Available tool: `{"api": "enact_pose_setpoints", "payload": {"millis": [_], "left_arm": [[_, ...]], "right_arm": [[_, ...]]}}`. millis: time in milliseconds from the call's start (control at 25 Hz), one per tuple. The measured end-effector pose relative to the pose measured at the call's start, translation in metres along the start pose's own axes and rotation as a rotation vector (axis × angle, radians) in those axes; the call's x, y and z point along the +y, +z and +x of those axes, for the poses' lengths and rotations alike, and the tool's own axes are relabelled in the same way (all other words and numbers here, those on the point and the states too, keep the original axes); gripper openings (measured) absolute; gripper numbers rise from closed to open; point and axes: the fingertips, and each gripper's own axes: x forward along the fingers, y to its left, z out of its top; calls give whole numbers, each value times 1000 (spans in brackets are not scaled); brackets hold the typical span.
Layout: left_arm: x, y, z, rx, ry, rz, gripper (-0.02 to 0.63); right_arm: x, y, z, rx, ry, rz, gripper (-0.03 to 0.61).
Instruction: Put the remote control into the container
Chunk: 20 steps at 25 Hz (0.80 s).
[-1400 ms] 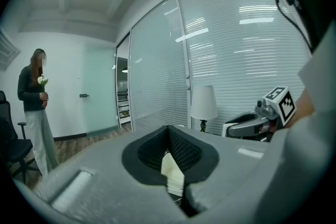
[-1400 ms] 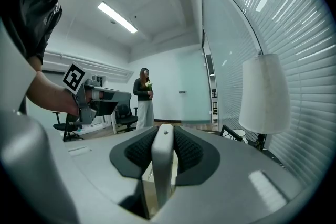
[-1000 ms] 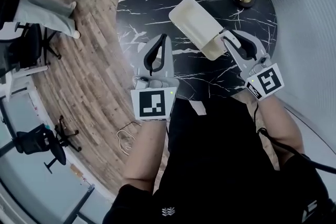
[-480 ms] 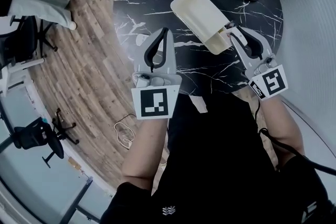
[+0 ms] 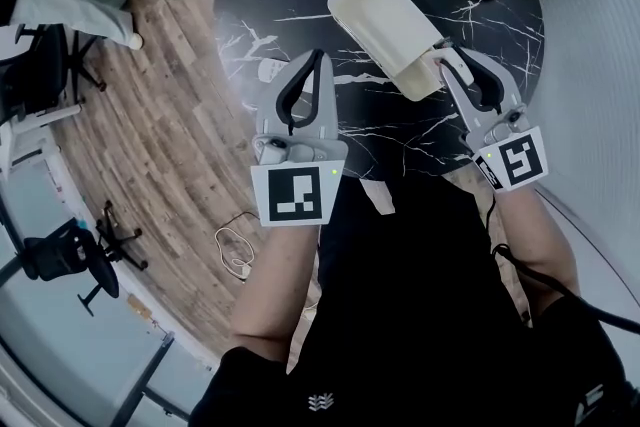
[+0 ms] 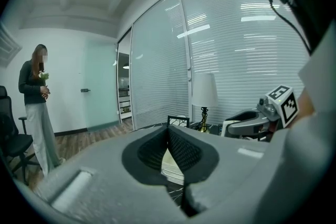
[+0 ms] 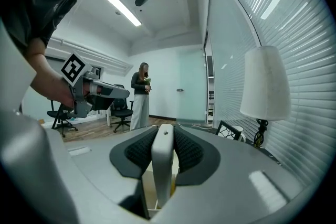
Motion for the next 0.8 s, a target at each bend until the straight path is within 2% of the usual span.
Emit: {"api": "enact_pose_setpoints", "payload": {"millis": [200,800], "left_arm": [[3,-2,-1,-1,3,0,2],[7,-10,0,11,6,-5,2]], "right_arm": [[13,-1,1,3,1,-68,95],[14,-23,2,48,-23,-24,100]]}}
